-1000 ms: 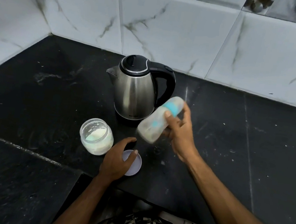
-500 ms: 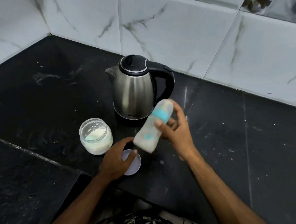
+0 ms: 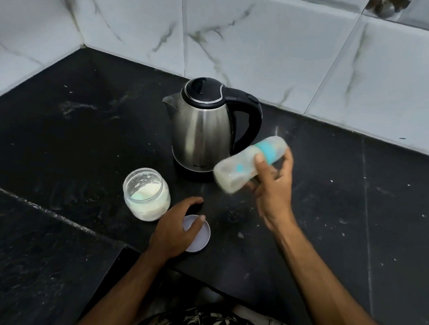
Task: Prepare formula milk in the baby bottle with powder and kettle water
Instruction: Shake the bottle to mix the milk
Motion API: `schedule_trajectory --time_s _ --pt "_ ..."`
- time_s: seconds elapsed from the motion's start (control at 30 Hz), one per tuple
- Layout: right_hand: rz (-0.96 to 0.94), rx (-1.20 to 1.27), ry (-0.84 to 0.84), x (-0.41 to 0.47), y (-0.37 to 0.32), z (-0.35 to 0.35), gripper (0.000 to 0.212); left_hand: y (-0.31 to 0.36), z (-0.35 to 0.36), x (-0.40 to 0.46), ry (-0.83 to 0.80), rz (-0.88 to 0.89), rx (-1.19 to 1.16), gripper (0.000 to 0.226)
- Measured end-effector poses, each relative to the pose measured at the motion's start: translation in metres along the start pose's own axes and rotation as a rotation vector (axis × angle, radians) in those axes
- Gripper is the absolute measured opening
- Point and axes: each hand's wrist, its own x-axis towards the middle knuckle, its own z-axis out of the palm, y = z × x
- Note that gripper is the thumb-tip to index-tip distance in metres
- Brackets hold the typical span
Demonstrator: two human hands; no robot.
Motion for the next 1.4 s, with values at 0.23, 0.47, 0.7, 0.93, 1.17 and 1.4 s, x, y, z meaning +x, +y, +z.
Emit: schedule_trajectory --time_s 0.23,0.47,0.7,0.93,1.17,1.4 --pt "0.020 -0.070 -0.056 -0.003 0.003 -0.002 0.080 0.001 0.000 0.000 -0.005 -0.009 0.006 0.052" --pt "0.109 -0.290 -0.292 -0.017 0.014 -0.006 0.077 -0.004 0.000 0.000 -0.028 -0.018 -0.030 0.048" --pt "0.060 0.003 0.001 -0.003 0.010 -0.004 0.077 -0.002 0.000 0.000 -0.005 -0.009 0.013 0.047" --pt "0.049 -0.057 -0.005 -0.005 0.008 -0.002 0.073 0.001 0.000 0.000 0.003 0.001 0.008 0.048" --pt "0.169 -0.305 -0.331 -0.030 0.017 -0.003 0.071 -0.005 -0.001 0.002 -0.055 -0.042 -0.066 0.054" --pt "0.086 0.048 -0.004 -0.009 0.014 -0.004 0.076 0.002 -0.001 0.000 0.009 0.003 0.010 0.046"
